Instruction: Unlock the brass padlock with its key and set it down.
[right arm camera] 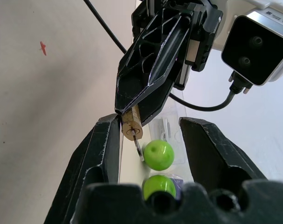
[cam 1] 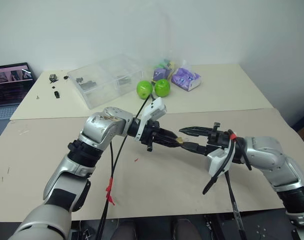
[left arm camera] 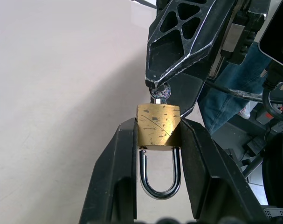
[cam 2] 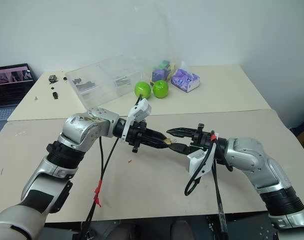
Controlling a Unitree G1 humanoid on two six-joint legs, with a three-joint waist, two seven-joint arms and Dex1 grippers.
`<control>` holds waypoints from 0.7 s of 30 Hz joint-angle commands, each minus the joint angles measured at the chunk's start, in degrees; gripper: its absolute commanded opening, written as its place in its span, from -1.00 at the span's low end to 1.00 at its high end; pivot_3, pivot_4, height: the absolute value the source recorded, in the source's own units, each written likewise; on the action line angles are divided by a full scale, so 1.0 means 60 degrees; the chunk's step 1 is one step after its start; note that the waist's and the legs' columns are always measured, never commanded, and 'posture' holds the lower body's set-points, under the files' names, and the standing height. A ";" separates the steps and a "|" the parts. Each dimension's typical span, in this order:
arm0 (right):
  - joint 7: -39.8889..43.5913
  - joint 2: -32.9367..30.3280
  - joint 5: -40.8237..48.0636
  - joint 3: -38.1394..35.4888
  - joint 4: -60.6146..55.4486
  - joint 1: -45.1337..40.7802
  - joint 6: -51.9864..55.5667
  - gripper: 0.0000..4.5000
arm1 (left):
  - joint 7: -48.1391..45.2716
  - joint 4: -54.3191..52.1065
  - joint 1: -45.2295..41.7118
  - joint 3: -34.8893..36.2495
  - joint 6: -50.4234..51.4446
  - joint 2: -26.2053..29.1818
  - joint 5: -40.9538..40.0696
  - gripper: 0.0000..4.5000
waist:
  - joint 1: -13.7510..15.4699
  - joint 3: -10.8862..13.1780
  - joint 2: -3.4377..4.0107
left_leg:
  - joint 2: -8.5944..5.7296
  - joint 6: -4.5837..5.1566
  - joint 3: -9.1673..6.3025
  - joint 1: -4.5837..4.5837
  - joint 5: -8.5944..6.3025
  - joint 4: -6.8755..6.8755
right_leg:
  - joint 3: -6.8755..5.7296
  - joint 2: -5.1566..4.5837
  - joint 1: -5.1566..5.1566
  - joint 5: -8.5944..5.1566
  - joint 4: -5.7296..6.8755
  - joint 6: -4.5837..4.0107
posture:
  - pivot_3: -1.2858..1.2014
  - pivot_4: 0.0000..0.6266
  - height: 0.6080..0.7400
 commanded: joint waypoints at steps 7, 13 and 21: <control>-0.0063 -0.0046 0.0299 -0.0449 -0.0405 -0.0035 0.0001 -0.63 | -0.0044 -0.0212 -0.0198 0.0089 -0.0151 -0.0020 -0.0058 -0.63 | 0.0002 0.0000 0.0000 | 0.0000 0.0000 0.0000 0.0000 0.0000 0.0000 | 0.0000 0.0000 0.0000 0.0000 0.0000 0.0000 | 0.03 -0.52 1.00; -0.0061 0.0014 0.0325 -0.0473 -0.0443 0.0005 0.0015 -0.93 | -0.0064 -0.0152 -0.0176 0.0070 -0.0205 -0.0010 -0.0032 -0.63 | 0.0000 0.0001 -0.0001 | 0.0000 0.0000 0.0001 0.0000 0.0000 0.0000 | 0.0000 0.0001 0.0000 0.0000 0.0001 0.0000 | 0.03 -0.52 1.00; -0.0146 0.0066 0.0205 -0.0482 -0.0414 0.0068 -0.0064 -0.93 | -0.0090 -0.0118 -0.0199 0.0057 -0.0264 -0.0008 0.0005 -0.63 | 0.0002 0.0001 -0.0001 | 0.0000 0.0000 0.0001 0.0000 0.0000 0.0000 | 0.0001 0.0000 0.0000 0.0000 0.0000 0.0000 | 0.03 -0.52 1.00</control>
